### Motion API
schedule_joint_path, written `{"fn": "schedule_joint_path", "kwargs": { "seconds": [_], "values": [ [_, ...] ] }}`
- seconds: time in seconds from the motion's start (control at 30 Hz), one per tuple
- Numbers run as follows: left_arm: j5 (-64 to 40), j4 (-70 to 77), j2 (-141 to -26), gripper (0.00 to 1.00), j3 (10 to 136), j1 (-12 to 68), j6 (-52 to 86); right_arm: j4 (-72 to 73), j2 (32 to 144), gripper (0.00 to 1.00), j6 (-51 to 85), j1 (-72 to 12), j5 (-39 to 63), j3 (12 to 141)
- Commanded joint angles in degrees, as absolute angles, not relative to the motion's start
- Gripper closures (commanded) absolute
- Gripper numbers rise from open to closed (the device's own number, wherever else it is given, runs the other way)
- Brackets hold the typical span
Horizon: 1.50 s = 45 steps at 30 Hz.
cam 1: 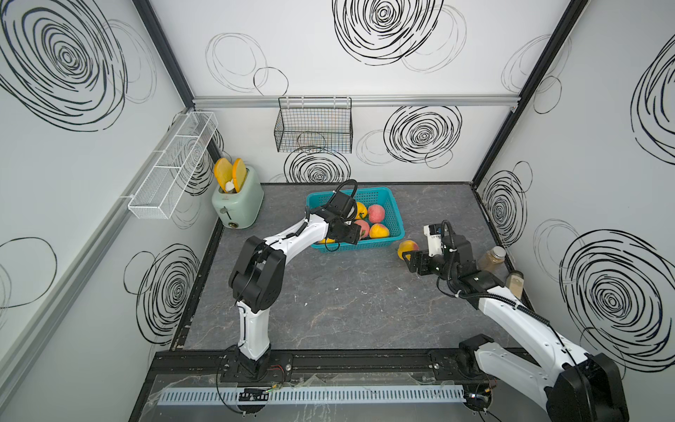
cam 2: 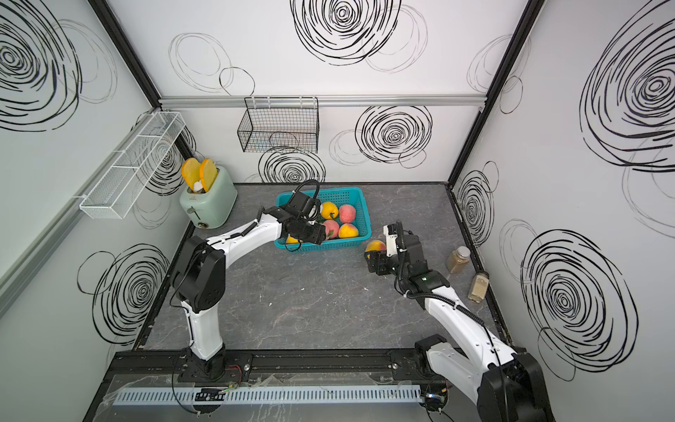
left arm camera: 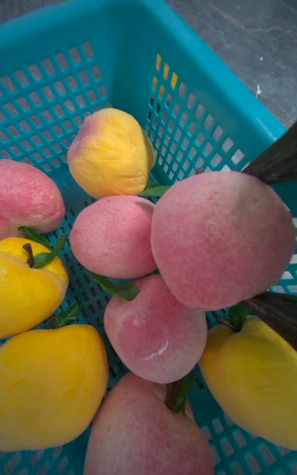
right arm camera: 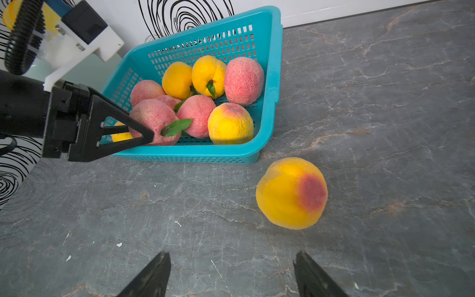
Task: Put the peaches into the basket
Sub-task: Place the peach in the basket.
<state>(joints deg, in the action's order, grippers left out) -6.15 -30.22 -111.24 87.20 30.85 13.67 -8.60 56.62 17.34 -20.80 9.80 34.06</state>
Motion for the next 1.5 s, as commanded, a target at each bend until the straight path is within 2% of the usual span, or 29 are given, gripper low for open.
{"fn": "schedule_joint_path", "kwargs": {
  "seconds": [0.0,0.57,0.83,1.0,1.47],
  "values": [
    [-5.1,-30.0,-111.5,0.35,87.0,31.1,12.4,-9.0,56.0,0.2,16.9,-20.6,10.3,33.7],
    [-3.1,-32.7,-114.3,0.3,86.4,32.1,11.8,-8.6,56.3,0.2,17.0,-20.7,10.3,33.3],
    [-1.6,-34.2,-115.4,0.15,88.9,32.8,11.2,-9.0,55.8,0.2,17.0,-20.6,10.2,33.4],
    [-0.7,-34.1,-114.7,0.1,89.6,33.0,11.3,-9.2,55.6,0.2,17.0,-20.7,10.2,33.3],
    [-0.4,-33.2,-110.0,0.07,91.0,33.0,11.2,-9.5,55.5,0.2,17.1,-20.7,10.0,33.5]
  ]
}}
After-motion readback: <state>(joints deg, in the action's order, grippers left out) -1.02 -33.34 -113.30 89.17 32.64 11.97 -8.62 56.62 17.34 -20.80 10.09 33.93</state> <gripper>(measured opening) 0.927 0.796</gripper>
